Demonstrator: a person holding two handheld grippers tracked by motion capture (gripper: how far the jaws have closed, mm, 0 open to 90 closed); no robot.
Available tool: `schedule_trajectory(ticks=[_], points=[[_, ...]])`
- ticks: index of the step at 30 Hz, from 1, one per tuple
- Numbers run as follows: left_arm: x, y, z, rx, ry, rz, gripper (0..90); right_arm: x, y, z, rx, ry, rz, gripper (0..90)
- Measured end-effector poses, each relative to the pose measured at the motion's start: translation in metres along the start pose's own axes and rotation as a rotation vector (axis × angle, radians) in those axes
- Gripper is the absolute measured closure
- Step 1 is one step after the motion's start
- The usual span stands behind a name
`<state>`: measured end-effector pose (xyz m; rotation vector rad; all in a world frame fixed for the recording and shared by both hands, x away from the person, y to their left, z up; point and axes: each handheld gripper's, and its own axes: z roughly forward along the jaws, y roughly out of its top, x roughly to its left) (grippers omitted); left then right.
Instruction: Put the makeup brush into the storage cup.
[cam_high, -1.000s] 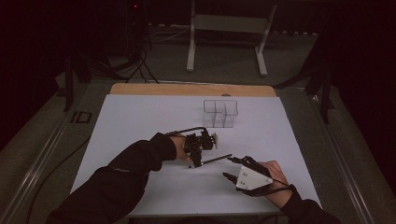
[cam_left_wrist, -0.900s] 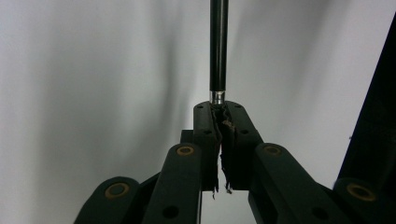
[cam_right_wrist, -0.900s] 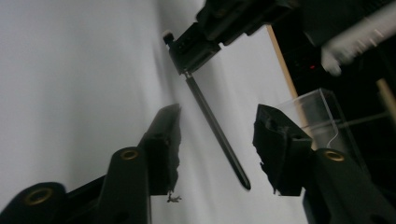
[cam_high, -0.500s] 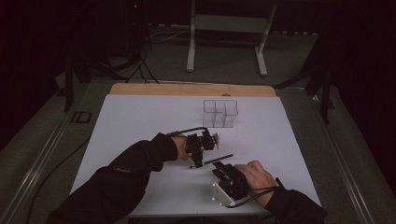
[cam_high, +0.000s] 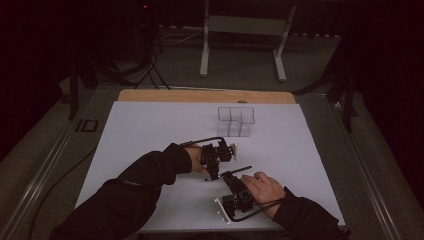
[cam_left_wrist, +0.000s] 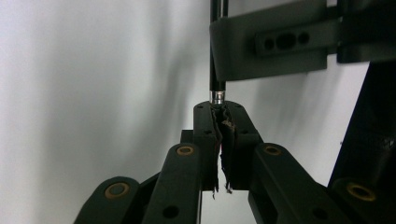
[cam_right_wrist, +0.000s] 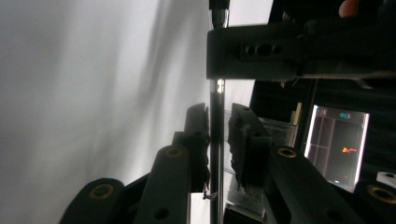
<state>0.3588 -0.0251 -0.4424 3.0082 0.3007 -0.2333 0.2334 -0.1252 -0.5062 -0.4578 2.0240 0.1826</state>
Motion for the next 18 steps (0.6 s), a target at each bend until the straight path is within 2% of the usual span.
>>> schedule_trajectory(ticks=[4,8,10,11,13,15,18], points=[[-0.003,0.001,0.0,-0.002,0.013,0.012,86.6,0.002,0.002,0.002,0.001,0.002,-0.015,79.8],[-0.003,0.002,0.002,0.004,0.008,0.018,86.4,0.002,0.001,0.004,0.01,0.001,-0.028,83.8],[-0.003,0.001,0.002,-0.018,0.017,0.004,85.5,0.003,0.002,0.004,0.019,-0.002,-0.03,84.2],[-0.003,0.001,0.001,-0.033,0.025,0.004,84.1,0.003,0.002,0.004,0.026,-0.01,-0.036,84.3],[-0.001,0.0,-0.003,-0.06,0.031,-0.022,67.8,0.002,-0.002,0.005,0.013,-0.014,-0.023,84.4],[0.0,-0.003,-0.007,-0.077,0.024,-0.027,67.6,0.0,-0.005,0.005,0.023,-0.017,-0.017,84.4],[0.0,-0.009,-0.012,-0.1,0.031,-0.026,62.3,-0.003,-0.008,0.005,0.023,-0.024,-0.006,84.4]])
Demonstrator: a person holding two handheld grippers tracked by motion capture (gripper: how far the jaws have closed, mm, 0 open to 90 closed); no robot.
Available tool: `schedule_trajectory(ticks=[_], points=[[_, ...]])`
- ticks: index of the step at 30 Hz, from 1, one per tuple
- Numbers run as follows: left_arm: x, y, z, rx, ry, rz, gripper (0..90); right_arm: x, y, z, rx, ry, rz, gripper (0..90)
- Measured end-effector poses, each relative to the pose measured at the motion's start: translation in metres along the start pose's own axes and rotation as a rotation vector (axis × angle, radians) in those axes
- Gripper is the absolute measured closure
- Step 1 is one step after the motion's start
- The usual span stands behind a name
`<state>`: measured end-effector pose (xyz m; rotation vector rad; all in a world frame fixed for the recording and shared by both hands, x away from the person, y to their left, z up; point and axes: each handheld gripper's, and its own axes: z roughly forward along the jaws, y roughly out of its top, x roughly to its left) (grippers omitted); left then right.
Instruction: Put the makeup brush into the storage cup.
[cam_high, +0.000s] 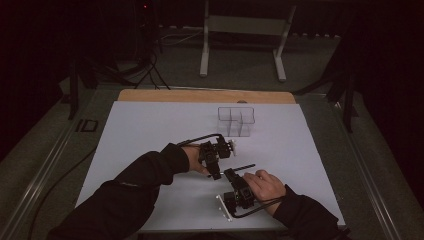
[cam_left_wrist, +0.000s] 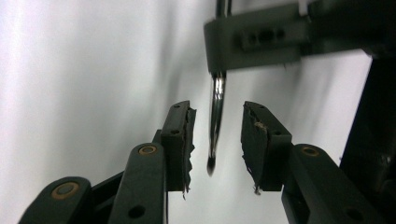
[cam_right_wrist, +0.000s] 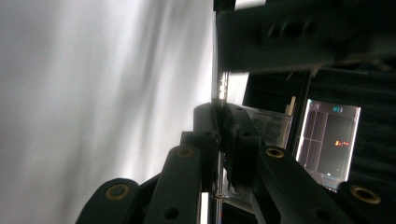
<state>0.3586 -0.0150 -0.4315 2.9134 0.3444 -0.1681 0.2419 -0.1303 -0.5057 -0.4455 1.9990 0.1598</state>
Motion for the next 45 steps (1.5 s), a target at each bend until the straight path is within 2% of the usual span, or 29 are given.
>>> schedule_trajectory(ticks=[6,9,10,11,15,16,17,19,20,21,22,23,26,27,28,29,30,31,32,33,34,36,37,40,41,42,43,44,45], points=[[0.004,-0.015,-0.012,-0.064,0.023,-0.01,48.5,-0.003,-0.006,-0.001,-0.002,0.001,0.036,84.3],[0.005,-0.021,-0.015,-0.078,0.031,-0.018,45.7,-0.004,-0.008,0.0,-0.001,-0.003,0.046,84.4],[0.005,-0.028,-0.018,-0.106,0.038,-0.027,45.7,-0.006,-0.01,0.0,-0.006,-0.002,0.054,84.4],[0.006,-0.034,-0.02,-0.138,0.064,-0.041,44.5,-0.009,-0.013,-0.001,-0.015,-0.004,0.085,84.4],[0.007,-0.044,-0.023,-0.175,0.097,-0.06,44.5,-0.014,-0.017,-0.002,-0.037,-0.009,0.131,84.4],[0.008,-0.051,-0.024,-0.195,0.089,-0.074,42.5,-0.019,-0.021,-0.004,-0.054,-0.016,0.173,84.4],[0.008,-0.051,-0.024,-0.195,0.089,-0.074,42.1,-0.019,-0.021,-0.004,-0.054,-0.016,0.173,84.4],[0.009,-0.059,-0.023,-0.214,0.097,-0.076,40.5,-0.024,-0.025,-0.007,-0.076,-0.019,0.213,84.3],[0.009,-0.067,-0.022,-0.245,0.077,-0.09,40.5,-0.028,-0.029,-0.01,-0.097,-0.026,0.238,84.3],[0.009,-0.067,-0.022,-0.245,0.077,-0.09,39.4,-0.031,-0.031,-0.011,-0.101,-0.031,0.252,84.3],[0.01,-0.071,-0.022,-0.267,0.07,-0.096,39.4,-0.031,-0.031,-0.011,-0.101,-0.031,0.252,84.3],[0.009,-0.076,-0.021,-0.293,0.06,-0.1,38.8,-0.037,-0.036,-0.014,-0.116,-0.032,0.304,84.3],[0.009,-0.089,-0.017,-0.357,0.057,-0.122,36.9,-0.044,-0.042,-0.018,-0.137,-0.038,0.36,84.3],[0.009,-0.089,-0.017,-0.357,0.057,-0.122,32.8,-0.047,-0.044,-0.019,-0.149,-0.03,0.392,84.3],[0.009,-0.093,-0.016,-0.38,0.057,-0.124,32.8,-0.047,-0.044,-0.019,-0.149,-0.03,0.392,84.3],[0.009,-0.096,-0.015,-0.399,0.053,-0.131,28.6,-0.053,-0.049,-0.021,-0.178,-0.023,0.448,84.3],[0.008,-0.098,-0.015,-0.419,0.056,-0.143,28.6,-0.053,-0.049,-0.021,-0.178,-0.023,0.448,84.3],[0.008,-0.101,-0.015,-0.431,0.044,-0.141,21.2,-0.06,-0.054,-0.022,-0.206,-0.007,0.499,84.3],[0.008,-0.103,-0.015,-0.441,0.036,-0.134,21.2,-0.06,-0.054,-0.022,-0.206,-0.007,0.499,84.3],[0.008,-0.103,-0.015,-0.441,0.036,-0.134,17.2,-0.06,-0.054,-0.022,-0.206,-0.007,0.499,84.3],[0.006,-0.108,-0.014,-0.469,0.048,-0.134,15.3,-0.07,-0.061,-0.021,-0.231,0.014,0.584,84.3],[0.005,-0.113,-0.011,-0.487,0.056,-0.146,8.0,-0.077,-0.065,-0.02,-0.244,0.016,0.625,84.3],[0.005,-0.113,-0.011,-0.487,0.056,-0.146,2.7,-0.077,-0.065,-0.02,-0.244,0.016,0.625,84.3],[0.004,-0.117,-0.006,-0.514,0.096,-0.172,1.6,-0.092,-0.075,-0.017,-0.272,0.024,0.712,84.3],[0.004,-0.119,-0.004,-0.522,0.111,-0.174,1.6,-0.092,-0.075,-0.017,-0.272,0.024,0.712,84.3],[0.003,-0.121,-0.002,-0.535,0.122,-0.168,1.6,-0.1,-0.08,-0.015,-0.292,0.032,0.772,84.3],[0.002,-0.123,0.0,-0.537,0.126,-0.174,1.6,-0.104,-0.083,-0.014,-0.307,0.043,0.81,84.3],[0.001,-0.124,0.001,-0.536,0.134,-0.18,1.6,-0.104,-0.083,-0.014,-0.307,0.043,0.81,84.3],[0.0,-0.126,0.003,-0.552,0.144,-0.188,1.5,-0.112,-0.087,-0.013,-0.33,0.047,0.862,84.3]])
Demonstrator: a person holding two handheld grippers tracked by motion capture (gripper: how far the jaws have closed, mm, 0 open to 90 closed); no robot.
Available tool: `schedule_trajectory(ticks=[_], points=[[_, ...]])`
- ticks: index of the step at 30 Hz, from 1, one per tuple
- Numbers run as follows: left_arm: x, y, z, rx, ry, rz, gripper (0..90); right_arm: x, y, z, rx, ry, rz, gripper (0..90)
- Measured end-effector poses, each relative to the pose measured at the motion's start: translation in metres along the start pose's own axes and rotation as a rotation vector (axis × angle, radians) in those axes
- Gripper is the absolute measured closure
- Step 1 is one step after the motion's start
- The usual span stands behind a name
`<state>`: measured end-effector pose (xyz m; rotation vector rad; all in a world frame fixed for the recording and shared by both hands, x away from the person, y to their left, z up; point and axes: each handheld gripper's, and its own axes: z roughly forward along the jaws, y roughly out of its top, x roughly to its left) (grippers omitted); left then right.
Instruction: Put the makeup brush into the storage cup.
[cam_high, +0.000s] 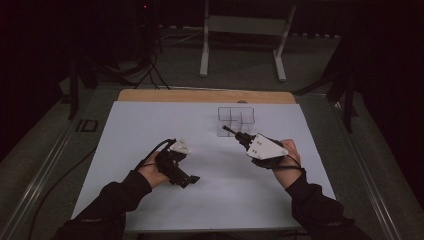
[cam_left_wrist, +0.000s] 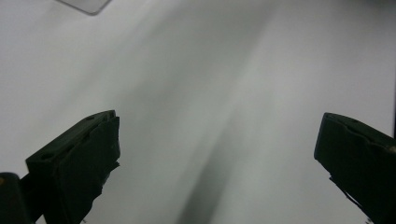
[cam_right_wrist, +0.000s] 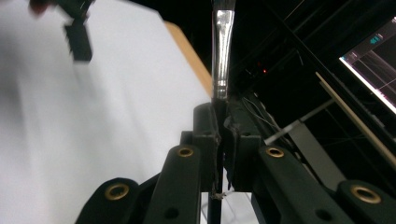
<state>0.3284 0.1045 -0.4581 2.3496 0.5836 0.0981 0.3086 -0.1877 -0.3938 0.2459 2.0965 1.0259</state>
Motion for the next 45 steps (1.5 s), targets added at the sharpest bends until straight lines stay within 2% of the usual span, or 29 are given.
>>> schedule_trajectory(ticks=[1,2,3,4,5,9,11,12,14,17,24,27,30,37,42,45], points=[[0.0,-0.003,0.0,-0.022,0.004,-0.004,1.5,0.0,0.0,0.0,0.0,0.0,0.0,84.3],[-0.001,-0.005,0.0,-0.03,0.005,-0.002,1.5,-0.008,0.002,0.001,-0.022,0.005,0.041,84.3],[-0.001,-0.008,0.001,-0.042,0.007,-0.001,1.5,-0.008,0.002,0.001,-0.022,0.005,0.041,84.3],[-0.001,-0.014,0.002,-0.065,0.016,0.003,1.6,-0.016,0.003,0.002,-0.045,0.003,0.082,84.3],[-0.001,-0.014,0.002,-0.065,0.016,0.003,1.6,-0.016,0.003,0.002,-0.045,0.003,0.082,84.3],[-0.004,-0.023,0.002,-0.087,0.011,0.0,1.6,-0.03,0.006,0.004,-0.081,0.0,0.152,84.2],[-0.006,-0.03,0.002,-0.1,0.007,-0.02,1.6,-0.038,0.006,0.007,-0.107,0.001,0.2,84.2],[-0.006,-0.03,0.002,-0.1,0.007,-0.02,1.6,-0.038,0.006,0.007,-0.107,0.001,0.2,84.2],[-0.008,-0.034,0.001,-0.106,0.015,-0.03,1.6,-0.046,0.006,0.011,-0.131,-0.001,0.251,84.2],[-0.01,-0.043,0.002,-0.116,0.018,-0.047,1.6,-0.052,0.007,0.016,-0.149,-0.002,0.292,84.2],[-0.011,-0.053,0.001,-0.148,0.03,-0.095,1.6,-0.06,0.008,0.026,-0.174,-0.013,0.351,84.2],[-0.01,-0.057,0.001,-0.164,0.039,-0.112,1.6,-0.063,0.009,0.031,-0.179,-0.027,0.367,84.2],[-0.009,-0.062,0.002,-0.193,0.046,-0.144,1.6,-0.068,0.011,0.037,-0.189,-0.047,0.405,84.2],[-0.006,-0.065,0.001,-0.216,0.06,-0.161,1.6,-0.077,0.011,0.047,-0.212,-0.078,0.451,84.1],[-0.005,-0.069,0.003,-0.22,0.053,-0.172,1.6,-0.084,0.009,0.058,-0.234,-0.121,0.471,84.2],[-0.005,-0.07,0.004,-0.221,0.045,-0.175,1.6,-0.087,0.008,0.061,-0.238,-0.126,0.482,84.1]])
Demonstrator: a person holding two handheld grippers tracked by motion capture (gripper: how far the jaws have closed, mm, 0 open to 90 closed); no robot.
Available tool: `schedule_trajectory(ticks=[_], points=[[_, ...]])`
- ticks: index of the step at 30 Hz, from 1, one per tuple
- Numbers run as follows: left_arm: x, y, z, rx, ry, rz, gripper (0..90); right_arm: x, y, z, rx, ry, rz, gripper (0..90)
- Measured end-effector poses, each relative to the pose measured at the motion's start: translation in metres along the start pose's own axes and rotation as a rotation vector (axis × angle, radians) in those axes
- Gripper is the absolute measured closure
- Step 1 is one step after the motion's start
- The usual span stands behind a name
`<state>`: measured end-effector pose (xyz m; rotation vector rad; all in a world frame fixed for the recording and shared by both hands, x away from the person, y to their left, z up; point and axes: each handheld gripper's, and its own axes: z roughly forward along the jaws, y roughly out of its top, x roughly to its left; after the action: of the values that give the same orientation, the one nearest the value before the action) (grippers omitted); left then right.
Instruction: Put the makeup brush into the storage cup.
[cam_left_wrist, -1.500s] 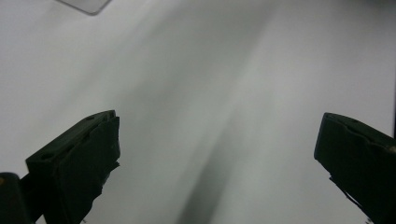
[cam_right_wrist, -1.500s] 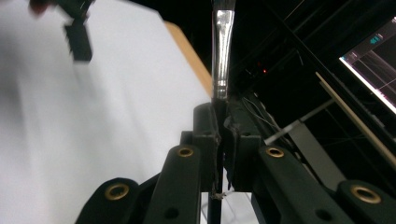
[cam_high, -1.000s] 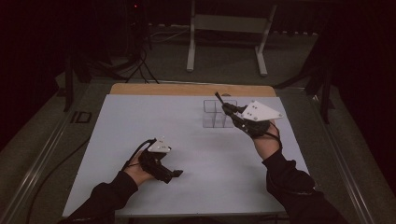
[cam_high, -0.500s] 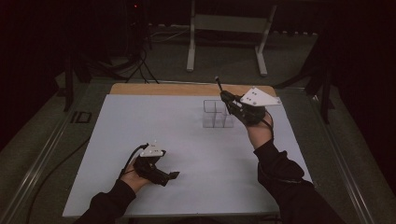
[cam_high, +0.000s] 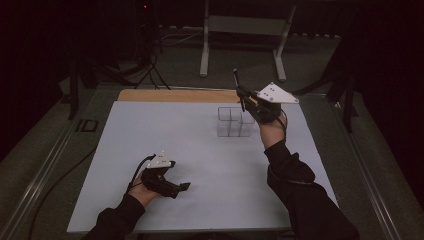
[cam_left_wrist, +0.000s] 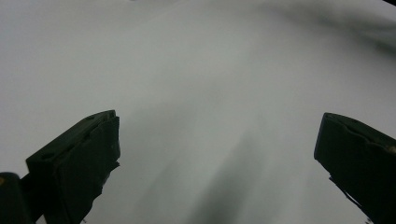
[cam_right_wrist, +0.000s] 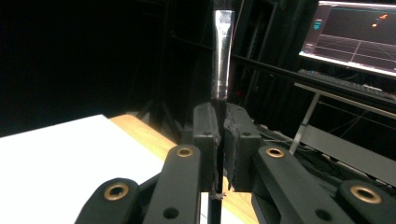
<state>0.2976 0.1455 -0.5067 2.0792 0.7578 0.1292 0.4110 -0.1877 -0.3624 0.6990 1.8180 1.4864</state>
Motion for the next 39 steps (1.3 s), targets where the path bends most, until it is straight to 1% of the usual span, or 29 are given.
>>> schedule_trajectory(ticks=[2,4,5,9,10,11,13,15,16,19,21,22,24,26,27,28,29,31,34,35,36,37,39], points=[[0.001,-0.001,0.0,0.0,0.002,-0.005,1.6,-0.004,-0.001,0.005,-0.01,-0.014,0.017,84.1],[0.002,-0.001,0.001,0.0,0.004,-0.006,1.6,-0.006,-0.002,0.006,-0.015,-0.019,0.025,84.1],[0.002,-0.002,0.001,0.0,0.005,-0.006,1.6,-0.008,-0.003,0.009,-0.022,-0.029,0.029,84.1],[0.002,-0.002,0.001,-0.002,0.0,-0.011,1.6,-0.01,-0.004,0.011,-0.028,-0.036,0.035,84.2],[0.002,-0.003,0.001,-0.003,-0.001,-0.012,1.6,-0.014,-0.005,0.016,-0.04,-0.051,0.041,84.1],[0.002,-0.003,0.001,-0.003,-0.001,-0.012,1.6,-0.015,-0.005,0.017,-0.043,-0.057,0.045,84.2],[0.002,-0.003,0.001,-0.005,-0.002,-0.014,1.6,-0.016,-0.006,0.018,-0.046,-0.062,0.053,84.2],[0.002,-0.003,0.002,-0.003,-0.002,-0.01,1.6,-0.021,-0.008,0.022,-0.065,-0.076,0.07,84.2],[0.002,-0.003,0.002,-0.003,-0.002,-0.01,1.6,-0.021,-0.008,0.022,-0.065,-0.076,0.07,84.2],[0.002,-0.003,0.002,-0.003,-0.003,-0.009,1.6,-0.025,-0.013,0.027,-0.076,-0.088,0.087,84.2],[0.002,-0.003,0.002,-0.004,-0.002,-0.01,1.6,-0.027,-0.016,0.03,-0.073,-0.097,0.098,84.2],[0.002,-0.003,0.002,-0.003,-0.003,-0.008,1.6,-0.028,-0.021,0.034,-0.076,-0.094,0.116,84.2],[0.002,-0.003,0.002,-0.005,-0.006,-0.011,1.6,-0.027,-0.023,0.035,-0.069,-0.097,0.112,84.2],[0.002,-0.004,0.002,-0.004,-0.006,-0.011,1.6,-0.027,-0.028,0.039,-0.061,-0.095,0.119,84.2],[0.002,-0.004,0.002,-0.006,-0.007,-0.013,1.6,-0.027,-0.032,0.042,-0.047,-0.102,0.121,84.2],[0.002,-0.004,0.002,-0.006,-0.007,-0.013,1.6,-0.027,-0.035,0.044,-0.042,-0.1,0.132,84.2],[0.002,-0.004,0.002,-0.004,-0.007,-0.012,1.6,-0.027,-0.035,0.044,-0.042,-0.1,0.132,84.2],[0.002,-0.004,0.001,-0.003,-0.008,-0.011,1.6,-0.028,-0.043,0.048,-0.026,-0.1,0.157,84.2],[0.002,-0.004,0.001,-0.006,-0.009,-0.012,1.6,-0.028,-0.049,0.051,-0.011,-0.11,0.162,84.2],[0.002,-0.004,0.001,-0.005,-0.009,-0.012,1.6,-0.029,-0.055,0.053,-0.002,-0.111,0.191,84.2],[0.002,-0.004,0.001,-0.004,-0.01,-0.012,1.6,-0.029,-0.055,0.053,-0.002,-0.111,0.191,84.2],[0.002,-0.004,0.001,-0.004,-0.01,-0.014,1.6,-0.029,-0.061,0.056,0.012,-0.112,0.218,84.2],[0.002,-0.004,0.001,-0.002,-0.011,-0.015,1.6,-0.028,-0.063,0.057,0.018,-0.114,0.222,84.2]])
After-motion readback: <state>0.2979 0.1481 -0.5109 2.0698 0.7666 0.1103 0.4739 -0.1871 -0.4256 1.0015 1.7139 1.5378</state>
